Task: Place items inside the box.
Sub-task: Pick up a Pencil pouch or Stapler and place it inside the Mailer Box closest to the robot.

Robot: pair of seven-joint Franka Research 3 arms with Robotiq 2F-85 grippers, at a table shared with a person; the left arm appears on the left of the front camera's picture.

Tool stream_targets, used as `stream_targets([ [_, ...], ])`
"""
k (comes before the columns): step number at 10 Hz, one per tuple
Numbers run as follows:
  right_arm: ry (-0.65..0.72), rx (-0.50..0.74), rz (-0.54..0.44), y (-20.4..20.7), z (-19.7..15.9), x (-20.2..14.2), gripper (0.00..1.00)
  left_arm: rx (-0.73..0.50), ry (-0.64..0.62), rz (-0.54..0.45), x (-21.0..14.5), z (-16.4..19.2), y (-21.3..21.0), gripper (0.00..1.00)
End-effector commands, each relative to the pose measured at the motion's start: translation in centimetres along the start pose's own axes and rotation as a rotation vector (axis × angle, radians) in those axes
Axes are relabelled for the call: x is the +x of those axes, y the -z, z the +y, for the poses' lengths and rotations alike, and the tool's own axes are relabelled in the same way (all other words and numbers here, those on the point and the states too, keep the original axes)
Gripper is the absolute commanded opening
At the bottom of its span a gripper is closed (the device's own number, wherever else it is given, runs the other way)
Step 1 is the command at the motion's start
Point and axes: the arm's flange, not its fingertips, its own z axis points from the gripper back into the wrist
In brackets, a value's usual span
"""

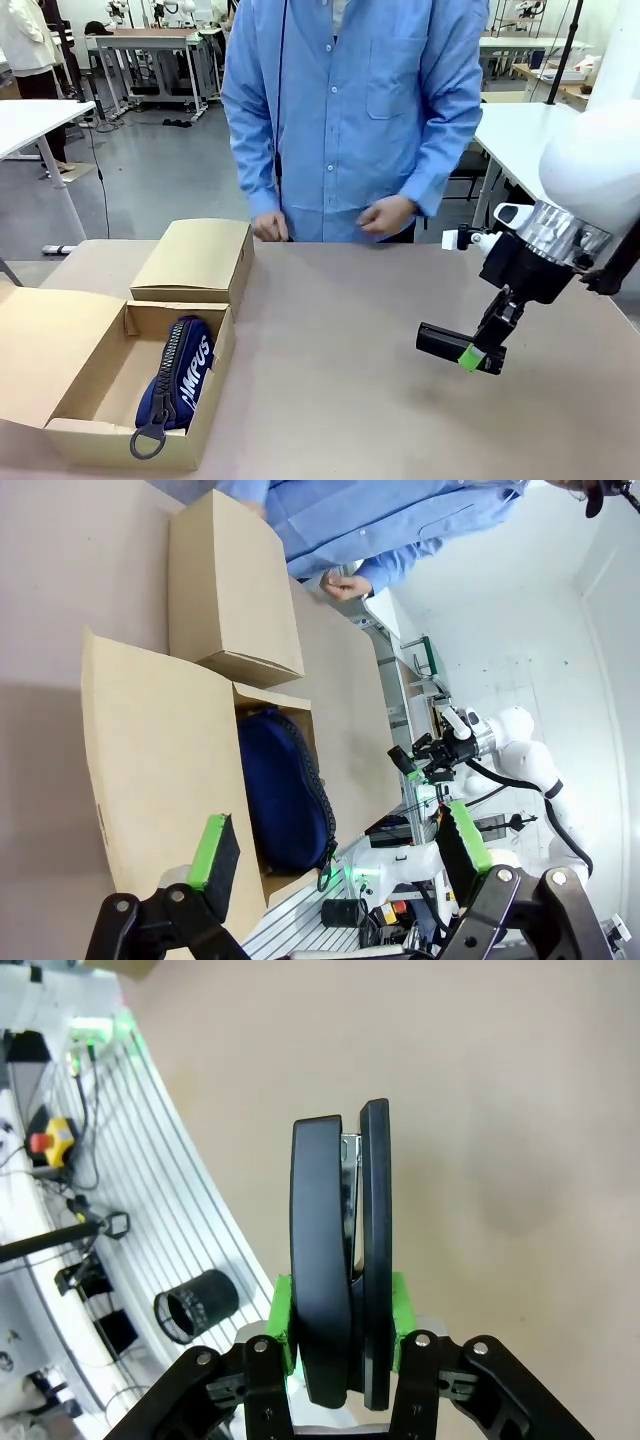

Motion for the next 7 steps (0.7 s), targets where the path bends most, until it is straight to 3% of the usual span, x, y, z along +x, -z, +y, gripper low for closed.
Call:
stream_targets([
  [1, 0.003, 0.002, 0.019, 0.4, -0.3, -0.2, 0.41, -0.024, 0.017, -0.016, 0.0, 0.0, 0.1, 1.00],
  [2, 0.000, 0.000, 0.000, 0.0, 0.0, 0.0, 0.41, -0.024, 0.017, -0.016, 0.0, 0.0, 0.1, 1.00],
  [4, -0.122, -0.035, -0.075, 0.4, 4.8, 4.5, 0.41, -0.024, 0.017, -0.016, 0.0, 0.0, 0.1, 1.00],
  [7, -0.027, 0.145, -0.246, 2.7, 14.3, 13.0, 0.41, -0.024, 0.017, -0.016, 0.0, 0.0, 0.1, 1.00],
])
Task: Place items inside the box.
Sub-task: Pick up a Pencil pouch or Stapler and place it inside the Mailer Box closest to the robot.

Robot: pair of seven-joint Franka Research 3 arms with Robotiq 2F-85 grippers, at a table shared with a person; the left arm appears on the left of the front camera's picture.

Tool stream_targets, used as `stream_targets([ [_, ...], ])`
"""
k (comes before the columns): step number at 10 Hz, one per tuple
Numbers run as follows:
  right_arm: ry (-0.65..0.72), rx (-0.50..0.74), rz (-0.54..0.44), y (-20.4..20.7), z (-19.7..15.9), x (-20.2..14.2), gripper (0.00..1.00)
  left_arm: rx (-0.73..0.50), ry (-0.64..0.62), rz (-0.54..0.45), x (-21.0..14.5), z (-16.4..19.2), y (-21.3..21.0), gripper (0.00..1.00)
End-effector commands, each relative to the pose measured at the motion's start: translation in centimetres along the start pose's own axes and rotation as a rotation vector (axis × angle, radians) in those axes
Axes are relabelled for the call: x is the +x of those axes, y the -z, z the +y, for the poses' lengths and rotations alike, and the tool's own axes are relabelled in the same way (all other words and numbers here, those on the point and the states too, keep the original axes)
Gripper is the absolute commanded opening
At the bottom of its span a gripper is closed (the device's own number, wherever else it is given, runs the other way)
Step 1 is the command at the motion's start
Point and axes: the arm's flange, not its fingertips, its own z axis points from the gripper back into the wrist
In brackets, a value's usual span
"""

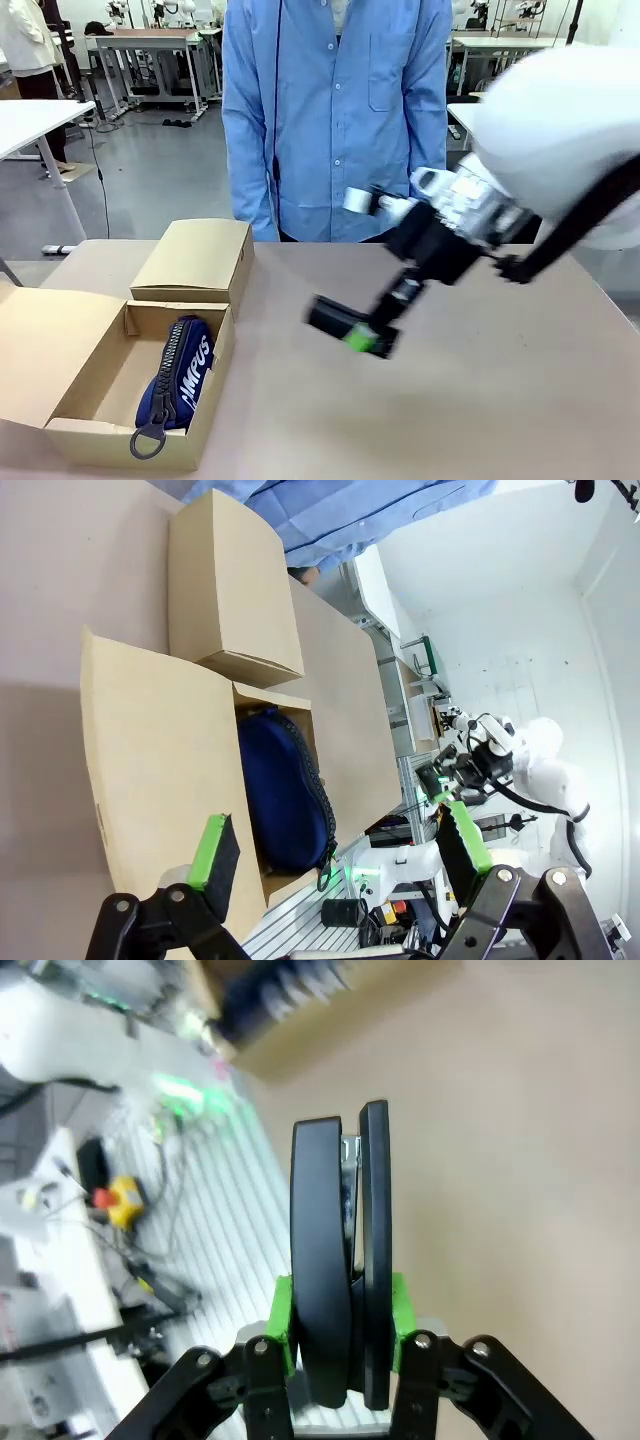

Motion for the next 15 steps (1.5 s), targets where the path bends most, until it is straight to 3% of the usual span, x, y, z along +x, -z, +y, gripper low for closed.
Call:
stream_targets([
  [1, 0.052, 0.093, -0.093, 4.1, 2.7, 4.9, 0.41, -0.024, 0.017, -0.016, 0.0, 0.0, 0.1, 1.00],
  [3, 0.165, 0.029, -0.127, 9.0, 4.2, 8.8, 0.41, -0.024, 0.017, -0.016, 0.0, 0.0, 0.1, 1.00],
  [4, 0.047, 0.098, -0.080, 4.3, 5.2, 4.9, 0.41, -0.024, 0.017, -0.016, 0.0, 0.0, 0.1, 1.00],
  [6, 0.047, 0.098, -0.080, 4.3, 5.2, 4.9, 0.41, -0.024, 0.017, -0.016, 0.0, 0.0, 0.1, 1.00],
  [7, 0.088, 0.091, -0.087, 7.0, 5.5, 6.6, 0.41, -0.024, 0.017, -0.016, 0.0, 0.0, 0.1, 1.00],
  [8, 0.218, 0.134, -0.213, 8.7, 5.8, 8.7, 0.41, -0.024, 0.017, -0.016, 0.0, 0.0, 0.1, 1.00],
  [10, 0.331, 0.220, -0.342, 11.6, 8.1, 13.3, 0.41, -0.024, 0.017, -0.016, 0.0, 0.0, 0.1, 1.00],
  [12, 0.444, 0.225, -0.333, 15.1, 10.4, 16.3, 0.41, -0.024, 0.017, -0.016, 0.0, 0.0, 0.1, 1.00],
  [14, 0.561, 0.210, -0.341, 19.0, 10.6, 17.0, 0.41, -0.024, 0.017, -0.016, 0.0, 0.0, 0.1, 1.00],
  [15, 0.633, 0.143, -0.401, 20.5, 9.9, 16.9, 0.41, -0.024, 0.017, -0.016, 0.0, 0.0, 0.1, 1.00],
])
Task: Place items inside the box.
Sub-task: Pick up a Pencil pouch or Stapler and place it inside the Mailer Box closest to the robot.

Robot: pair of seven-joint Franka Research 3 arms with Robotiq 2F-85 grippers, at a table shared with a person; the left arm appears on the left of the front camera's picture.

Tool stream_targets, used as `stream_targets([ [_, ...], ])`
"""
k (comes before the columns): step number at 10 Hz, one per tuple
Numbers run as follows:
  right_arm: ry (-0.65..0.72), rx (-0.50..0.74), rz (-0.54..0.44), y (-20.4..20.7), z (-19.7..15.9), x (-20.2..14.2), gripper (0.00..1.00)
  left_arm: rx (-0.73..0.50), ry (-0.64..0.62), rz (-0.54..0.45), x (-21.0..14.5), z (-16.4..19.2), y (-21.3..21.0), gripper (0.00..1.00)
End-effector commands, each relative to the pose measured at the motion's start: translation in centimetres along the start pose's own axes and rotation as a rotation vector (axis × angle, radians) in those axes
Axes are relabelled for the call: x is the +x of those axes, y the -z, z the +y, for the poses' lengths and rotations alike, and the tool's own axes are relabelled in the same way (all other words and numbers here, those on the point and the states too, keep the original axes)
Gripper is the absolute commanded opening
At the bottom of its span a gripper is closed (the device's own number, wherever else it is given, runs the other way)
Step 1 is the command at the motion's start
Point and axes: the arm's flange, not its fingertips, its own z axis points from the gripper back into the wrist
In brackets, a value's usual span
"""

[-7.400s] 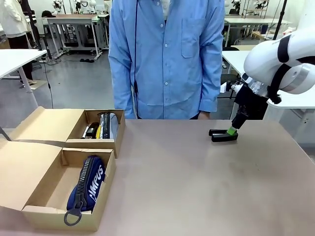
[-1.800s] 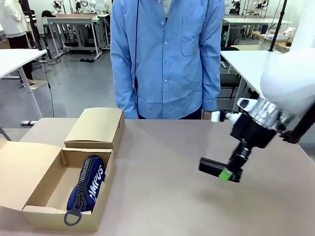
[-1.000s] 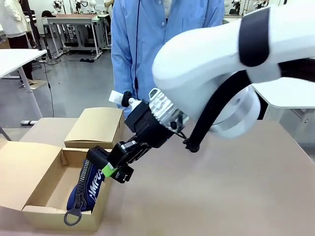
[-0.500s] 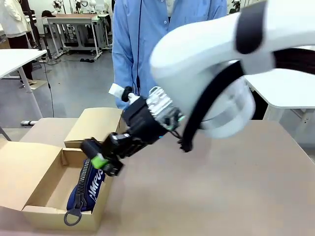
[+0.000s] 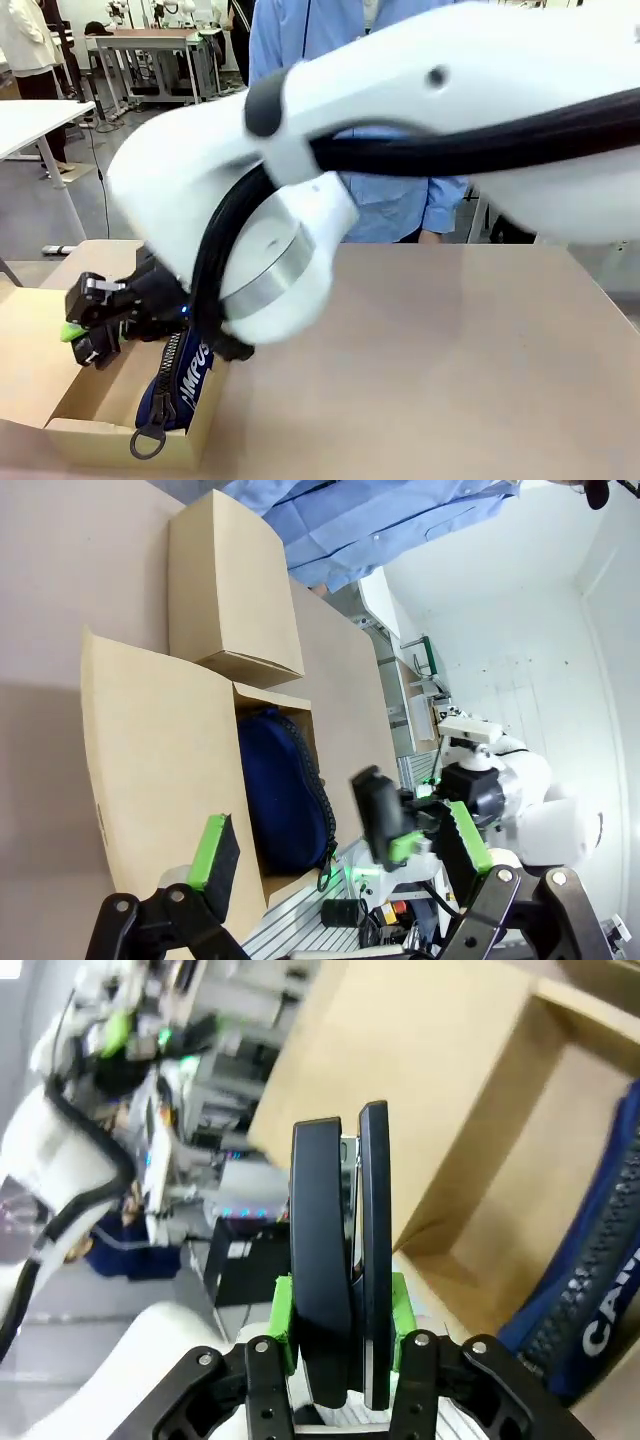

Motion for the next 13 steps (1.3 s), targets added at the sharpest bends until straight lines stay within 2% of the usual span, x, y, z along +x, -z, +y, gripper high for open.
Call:
stream_targets([
  [1, 0.055, -0.066, -0.080, 2.3, -0.5, 0.6, 0.41, -0.024, 0.018, -0.016, 0.0, 0.0, 0.1, 1.00],
  [2, 0.000, 0.000, 0.000, 0.0, 0.0, 0.0, 0.41, -0.024, 0.018, -0.016, 0.0, 0.0, 0.1, 1.00],
  [3, 0.000, 0.000, 0.000, 0.0, 0.0, 0.0, 0.41, -0.024, 0.018, -0.016, 0.0, 0.0, 0.1, 1.00],
  [4, 0.031, -0.047, -0.028, 1.9, -1.9, -0.3, 0.41, -0.024, 0.018, -0.016, 0.0, 0.0, 0.1, 1.00],
  [6, 0.099, -0.112, -0.044, 3.9, -2.4, 0.2, 0.41, -0.024, 0.018, -0.016, 0.0, 0.0, 0.1, 1.00],
  [9, 0.113, -0.088, -0.033, 4.6, -3.1, 0.4, 0.41, -0.024, 0.018, -0.016, 0.0, 0.0, 0.1, 1.00],
  [10, 0.118, -0.086, -0.037, 4.5, -3.2, 0.4, 0.53, -0.024, 0.018, -0.016, 0.0, 0.0, 0.1, 1.00],
  [11, 0.110, -0.096, -0.034, 4.3, -3.4, 0.3, 0.99, -0.024, 0.018, -0.016, 0.0, 0.0, 0.1, 1.00],
  [13, 0.113, -0.092, -0.031, 4.3, -3.3, 0.3, 1.00, -0.024, 0.018, -0.016, 0.0, 0.0, 0.1, 1.00],
])
